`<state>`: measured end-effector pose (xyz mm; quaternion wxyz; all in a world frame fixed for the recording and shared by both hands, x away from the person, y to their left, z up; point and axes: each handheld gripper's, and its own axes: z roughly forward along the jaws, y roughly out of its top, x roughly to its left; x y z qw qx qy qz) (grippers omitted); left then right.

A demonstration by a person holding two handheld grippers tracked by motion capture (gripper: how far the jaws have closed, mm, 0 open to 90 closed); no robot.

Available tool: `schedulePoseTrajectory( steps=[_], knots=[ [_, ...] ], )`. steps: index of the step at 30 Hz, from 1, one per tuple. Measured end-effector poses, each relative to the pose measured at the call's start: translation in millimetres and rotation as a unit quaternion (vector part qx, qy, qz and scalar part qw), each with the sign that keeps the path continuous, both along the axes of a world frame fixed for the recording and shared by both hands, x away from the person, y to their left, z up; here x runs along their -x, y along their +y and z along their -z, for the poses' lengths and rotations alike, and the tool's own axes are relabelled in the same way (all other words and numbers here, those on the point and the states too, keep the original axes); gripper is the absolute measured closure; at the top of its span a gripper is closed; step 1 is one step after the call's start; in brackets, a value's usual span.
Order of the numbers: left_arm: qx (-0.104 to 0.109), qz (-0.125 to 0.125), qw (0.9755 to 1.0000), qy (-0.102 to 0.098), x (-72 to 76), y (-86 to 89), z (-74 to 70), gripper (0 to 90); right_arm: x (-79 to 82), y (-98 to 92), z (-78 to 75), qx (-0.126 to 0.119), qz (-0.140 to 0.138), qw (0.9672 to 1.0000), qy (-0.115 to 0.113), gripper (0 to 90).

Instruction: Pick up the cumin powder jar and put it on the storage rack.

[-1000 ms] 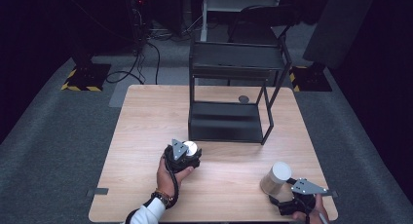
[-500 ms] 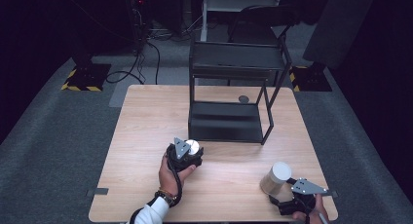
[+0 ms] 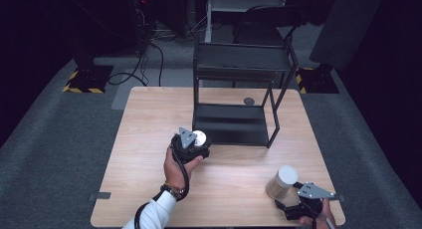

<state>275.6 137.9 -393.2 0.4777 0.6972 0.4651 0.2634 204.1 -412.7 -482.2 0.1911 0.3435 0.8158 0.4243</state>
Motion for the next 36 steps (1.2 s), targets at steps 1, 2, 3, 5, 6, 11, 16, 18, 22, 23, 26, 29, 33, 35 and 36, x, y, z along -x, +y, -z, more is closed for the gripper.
schedulePoseTrajectory(
  steps=[1, 2, 3, 5, 6, 11, 16, 18, 22, 23, 26, 29, 33, 35, 36],
  knots=[
    [0.001, -0.001, 1.0, -0.001, -1.3, -0.2, -3.8, 31.8, 0.0, 0.0, 0.0, 0.0, 0.0, 1.0, 0.0, 0.0],
    [0.002, -0.001, 1.0, -0.003, -2.2, -0.3, -7.3, 31.8, 0.0, 0.0, 0.0, 0.0, 0.0, 1.0, 0.0, 0.0],
    [0.002, -0.001, 1.0, -0.004, -3.4, -0.1, -11.1, 31.8, 0.0, 0.0, 0.0, 0.0, 0.0, 1.0, 0.0, 0.0],
    [-0.001, -0.001, 1.0, -0.006, -5.8, -1.4, -19.2, 31.8, 0.0, 0.0, 0.0, 0.0, 0.0, 1.0, 0.0, 0.0],
    [0.001, -0.002, 1.0, -0.006, -7.1, -1.8, -22.8, 31.8, 0.0, 0.0, 0.0, 0.0, 0.0, 1.0, 0.0, 0.0],
    [0.012, -0.001, 0.9999, -0.009, -14.1, -3.3, -41.5, 31.8, -0.1, 0.0, 0.0, 0.0, 0.0, 1.0, 0.0, 0.0],
    [0.014, 0.003, 0.9997, -0.017, -21.6, -7.3, -62.7, 31.8, -0.3, 0.0, 0.0, 0.0, 0.0, 1.0, 0.0, 0.0],
    [0.012, 0.005, 0.9996, -0.024, -23.9, -9.4, -71.6, 31.8, -0.3, 0.0, 0.0, 0.0, 0.0, 1.0, 0.001, 0.0],
    [0.011, 0.008, 0.9993, -0.034, -28.8, -13.2, -88.7, 31.8, -0.3, 0.0, 0.0, 0.0, 0.0, 1.0, 0.001, 0.0],
    [0.011, 0.01, 0.9993, -0.035, -30.2, -14.0, -93.0, 31.8, -0.2, 0.0, 0.0, -0.001, 0.0, 1.0, 0.001, 0.0],
    [0.005, 0.014, 0.9991, -0.039, -33.5, -17.3, -105.5, 31.9, -0.2, 0.0, 0.0, -0.001, 0.0, 1.0, 0.001, 0.0],
    [0.008, 0.014, 0.9989, -0.043, -37.2, -20.2, -116.3, 31.9, -0.3, 0.0, 0.1, 0.0, 0.0, 1.0, 0.0, 0.0],
    [0.011, 0.014, 0.9988, -0.046, -43.3, -23.4, -130.4, 31.9, -0.5, -0.1, 0.1, -0.001, 0.0, 1.0, 0.0, 0.0],
    [0.01, 0.015, 0.9986, -0.049, -45.4, -25.3, -137.2, 31.8, -0.5, -0.1, 0.0, -0.001, 0.0, 1.0, 0.0, 0.0],
    [0.01, 0.015, 0.9986, -0.051, -46.3, -26.2, -140.1, 31.9, -0.5, -0.1, 0.0, -0.001, 0.0, 1.0, 0.0, 0.0]
  ],
)
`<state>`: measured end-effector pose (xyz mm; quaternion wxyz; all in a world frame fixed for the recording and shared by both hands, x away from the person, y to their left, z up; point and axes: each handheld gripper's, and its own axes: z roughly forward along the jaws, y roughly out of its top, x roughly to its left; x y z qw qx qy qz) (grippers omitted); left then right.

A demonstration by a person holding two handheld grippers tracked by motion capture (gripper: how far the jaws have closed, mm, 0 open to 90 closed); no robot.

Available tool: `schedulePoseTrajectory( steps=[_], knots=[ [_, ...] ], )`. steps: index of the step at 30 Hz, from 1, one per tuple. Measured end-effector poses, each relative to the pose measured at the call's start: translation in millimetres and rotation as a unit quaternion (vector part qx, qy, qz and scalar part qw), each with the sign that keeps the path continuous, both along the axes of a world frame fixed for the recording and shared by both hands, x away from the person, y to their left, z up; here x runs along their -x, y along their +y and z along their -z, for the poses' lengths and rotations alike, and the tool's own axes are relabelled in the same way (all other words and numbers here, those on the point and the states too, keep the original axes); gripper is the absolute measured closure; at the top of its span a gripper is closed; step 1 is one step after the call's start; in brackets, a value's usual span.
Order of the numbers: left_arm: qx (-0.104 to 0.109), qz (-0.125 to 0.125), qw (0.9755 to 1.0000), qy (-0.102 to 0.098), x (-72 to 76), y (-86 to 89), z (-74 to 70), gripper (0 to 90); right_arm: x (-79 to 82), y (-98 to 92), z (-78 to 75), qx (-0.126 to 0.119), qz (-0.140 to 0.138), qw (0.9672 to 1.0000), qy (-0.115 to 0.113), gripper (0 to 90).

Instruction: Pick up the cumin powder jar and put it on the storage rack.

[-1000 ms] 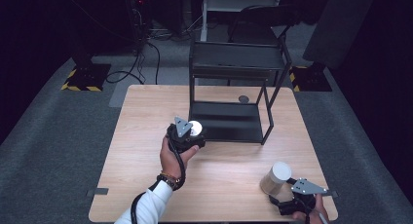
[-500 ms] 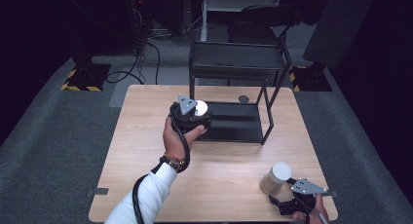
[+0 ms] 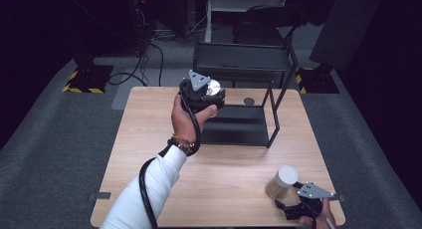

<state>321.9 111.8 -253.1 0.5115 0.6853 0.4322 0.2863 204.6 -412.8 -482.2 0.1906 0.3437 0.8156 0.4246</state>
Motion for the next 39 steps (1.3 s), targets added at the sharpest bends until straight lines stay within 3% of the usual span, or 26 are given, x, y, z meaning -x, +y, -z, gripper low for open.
schedulePoseTrajectory(
  steps=[15, 23, 39],
  knots=[
    [0.003, -0.013, 0.9999, -0.002, -14.4, -7.0, -24.4, 31.9, -0.2, 0.0, 0.0, 0.0, 0.0, 1.0, 0.0, 0.0],
    [0.002, -0.019, 0.9997, -0.014, -15.2, -9.5, -44.9, 31.9, -0.5, 0.0, -0.1, 0.0, 0.0, 1.0, 0.0, 0.0],
    [0.013, -0.029, 0.9988, -0.038, -22.9, -12.8, -71.5, 31.9, -0.6, 0.0, -0.1, 0.0, 0.001, 1.0, 0.0, 0.0]
  ],
)
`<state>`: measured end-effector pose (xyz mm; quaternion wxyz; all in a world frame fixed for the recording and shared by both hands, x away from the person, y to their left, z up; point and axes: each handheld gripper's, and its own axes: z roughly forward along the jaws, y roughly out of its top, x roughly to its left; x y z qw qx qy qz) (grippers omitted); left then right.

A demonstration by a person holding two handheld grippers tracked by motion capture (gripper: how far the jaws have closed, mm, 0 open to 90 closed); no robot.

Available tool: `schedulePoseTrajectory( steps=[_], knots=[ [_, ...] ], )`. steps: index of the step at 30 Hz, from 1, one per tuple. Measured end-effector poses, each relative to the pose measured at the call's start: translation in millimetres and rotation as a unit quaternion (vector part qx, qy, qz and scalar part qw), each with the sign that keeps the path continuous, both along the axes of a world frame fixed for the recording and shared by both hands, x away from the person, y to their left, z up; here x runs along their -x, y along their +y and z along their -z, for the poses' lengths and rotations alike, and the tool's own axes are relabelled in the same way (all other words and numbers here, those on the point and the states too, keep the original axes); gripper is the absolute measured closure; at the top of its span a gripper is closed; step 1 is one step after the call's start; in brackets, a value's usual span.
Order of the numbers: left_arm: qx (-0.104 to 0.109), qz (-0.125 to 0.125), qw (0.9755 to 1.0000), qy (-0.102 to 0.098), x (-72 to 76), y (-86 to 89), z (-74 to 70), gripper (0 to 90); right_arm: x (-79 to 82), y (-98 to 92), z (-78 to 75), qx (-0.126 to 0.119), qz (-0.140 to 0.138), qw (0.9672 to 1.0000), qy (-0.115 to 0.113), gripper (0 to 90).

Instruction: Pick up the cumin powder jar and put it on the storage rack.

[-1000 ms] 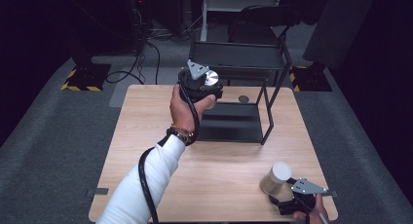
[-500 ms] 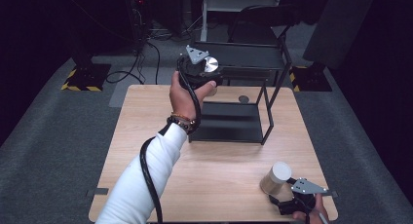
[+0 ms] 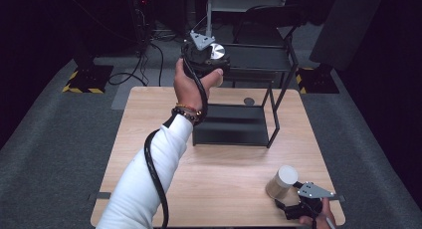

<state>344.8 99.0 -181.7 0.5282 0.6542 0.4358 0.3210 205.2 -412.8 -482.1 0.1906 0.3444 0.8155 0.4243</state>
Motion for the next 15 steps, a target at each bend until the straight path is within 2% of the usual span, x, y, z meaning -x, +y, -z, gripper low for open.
schedulePoseTrajectory(
  steps=[5, 15],
  knots=[
    [-0.003, -0.007, 1.0, -0.004, -8.0, -4.8, -7.8, 31.9, 0.0, 0.1, 0.0, 0.0, 0.0, 1.0, 0.0, 0.0],
    [0.001, -0.038, 0.9991, -0.015, -27.2, -18.4, -19.9, 32.0, 0.2, 0.1, 0.0, 0.0, 0.001, 1.0, 0.0, 0.0]
  ],
)
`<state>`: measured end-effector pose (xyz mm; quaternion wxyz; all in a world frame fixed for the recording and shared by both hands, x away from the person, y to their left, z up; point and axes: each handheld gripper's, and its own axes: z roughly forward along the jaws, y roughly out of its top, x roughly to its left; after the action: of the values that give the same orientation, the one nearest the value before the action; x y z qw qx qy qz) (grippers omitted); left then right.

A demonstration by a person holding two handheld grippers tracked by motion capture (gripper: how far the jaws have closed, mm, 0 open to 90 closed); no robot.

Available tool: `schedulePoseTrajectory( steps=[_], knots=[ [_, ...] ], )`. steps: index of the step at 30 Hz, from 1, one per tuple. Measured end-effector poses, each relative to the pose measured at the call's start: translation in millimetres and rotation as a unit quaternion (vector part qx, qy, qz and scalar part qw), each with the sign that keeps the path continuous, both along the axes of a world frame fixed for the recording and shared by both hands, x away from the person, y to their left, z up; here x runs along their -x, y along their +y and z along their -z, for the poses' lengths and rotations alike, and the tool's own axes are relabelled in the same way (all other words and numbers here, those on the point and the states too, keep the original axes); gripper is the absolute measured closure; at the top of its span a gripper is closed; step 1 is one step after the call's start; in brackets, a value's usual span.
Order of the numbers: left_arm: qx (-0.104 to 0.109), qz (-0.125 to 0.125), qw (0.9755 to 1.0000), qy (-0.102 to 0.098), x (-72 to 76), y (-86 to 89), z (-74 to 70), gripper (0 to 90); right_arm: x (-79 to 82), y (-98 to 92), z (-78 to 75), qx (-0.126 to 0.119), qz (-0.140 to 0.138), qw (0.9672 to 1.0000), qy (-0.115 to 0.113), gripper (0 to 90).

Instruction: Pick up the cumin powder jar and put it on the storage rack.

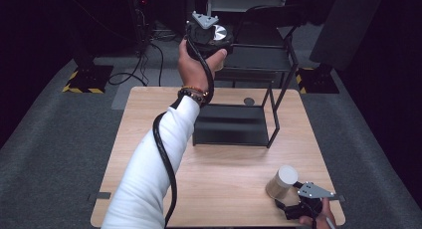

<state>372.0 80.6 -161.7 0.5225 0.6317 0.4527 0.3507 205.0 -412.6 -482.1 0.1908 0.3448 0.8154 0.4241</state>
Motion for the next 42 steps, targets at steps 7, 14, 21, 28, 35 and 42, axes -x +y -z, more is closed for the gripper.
schedulePoseTrajectory(
  steps=[7, 14, 21, 28, 35, 42],
  knots=[
    [0.002, -0.018, 0.9998, -0.003, -12.0, -6.2, -1.4, 31.9, 0.0, 0.0, 0.1, 0.0, 0.0, 1.0, 0.0, 0.0],
    [0.002, -0.031, 0.9995, -0.004, -25.0, -9.9, 0.8, 31.9, 0.3, 0.2, 0.0, 0.0, 0.001, 1.0, 0.0, 0.0],
    [-0.004, -0.037, 0.9993, -0.003, -36.7, -13.4, 1.9, 31.9, 0.4, 0.2, 0.0, 0.0, 0.002, 1.0, 0.0, 0.0],
    [-0.004, -0.049, 0.9988, 0.001, -46.7, -14.9, 5.0, 31.9, 0.5, 0.4, 0.0, 0.0, 0.002, 1.0, 0.0, 0.0],
    [-0.003, -0.051, 0.9986, 0.009, -55.9, -13.3, 9.1, 31.9, 0.6, 0.5, 0.0, 0.0, 0.003, 1.0, 0.0, 0.0],
    [-0.008, -0.049, 0.9986, 0.015, -62.3, -15.8, 13.5, 31.9, 0.6, 0.6, 0.0, 0.0, 0.004, 1.0, 0.0, 0.0]
  ],
)
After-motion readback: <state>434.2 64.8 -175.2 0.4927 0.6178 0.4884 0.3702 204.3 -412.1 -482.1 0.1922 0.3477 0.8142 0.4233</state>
